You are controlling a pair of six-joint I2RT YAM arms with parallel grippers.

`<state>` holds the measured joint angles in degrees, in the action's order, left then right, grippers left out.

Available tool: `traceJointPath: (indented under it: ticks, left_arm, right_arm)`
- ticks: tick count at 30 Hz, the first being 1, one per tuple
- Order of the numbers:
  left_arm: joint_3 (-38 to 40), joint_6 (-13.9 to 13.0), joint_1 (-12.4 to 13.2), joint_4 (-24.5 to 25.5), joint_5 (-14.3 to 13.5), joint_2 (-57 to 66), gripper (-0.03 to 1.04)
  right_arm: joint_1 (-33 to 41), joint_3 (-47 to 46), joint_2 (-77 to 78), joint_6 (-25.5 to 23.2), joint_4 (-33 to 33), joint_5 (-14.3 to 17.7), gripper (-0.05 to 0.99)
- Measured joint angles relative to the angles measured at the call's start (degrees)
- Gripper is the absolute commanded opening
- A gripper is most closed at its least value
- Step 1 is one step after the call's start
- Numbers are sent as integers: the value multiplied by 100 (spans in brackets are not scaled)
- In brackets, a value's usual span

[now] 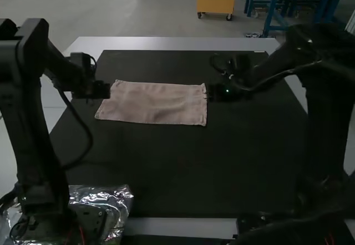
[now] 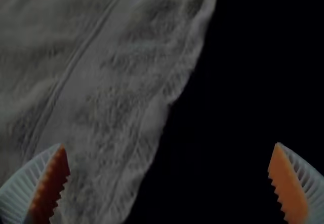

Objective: Fold the towel.

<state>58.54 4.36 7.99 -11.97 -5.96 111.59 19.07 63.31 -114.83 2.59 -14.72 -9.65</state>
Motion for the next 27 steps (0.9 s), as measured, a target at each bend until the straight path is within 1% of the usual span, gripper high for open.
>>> traceJointPath:
  ticks: [4,11,16,27]
  left_arm:
    - [245,0,0,-33,7,260,96]
    - [671,0,0,-92,55,645,96]
    - [1005,0,-2,-61,109,916,96]
    - [1598,0,-2,50,129,1493,96]
  right_arm:
    - [39,391,-345,-2,-15,-2,91]
    - [44,743,-761,0,-48,-2,91]
    - [44,999,-1040,4,-70,-2,91]
    - [44,1510,-1598,39,-87,-2,91]
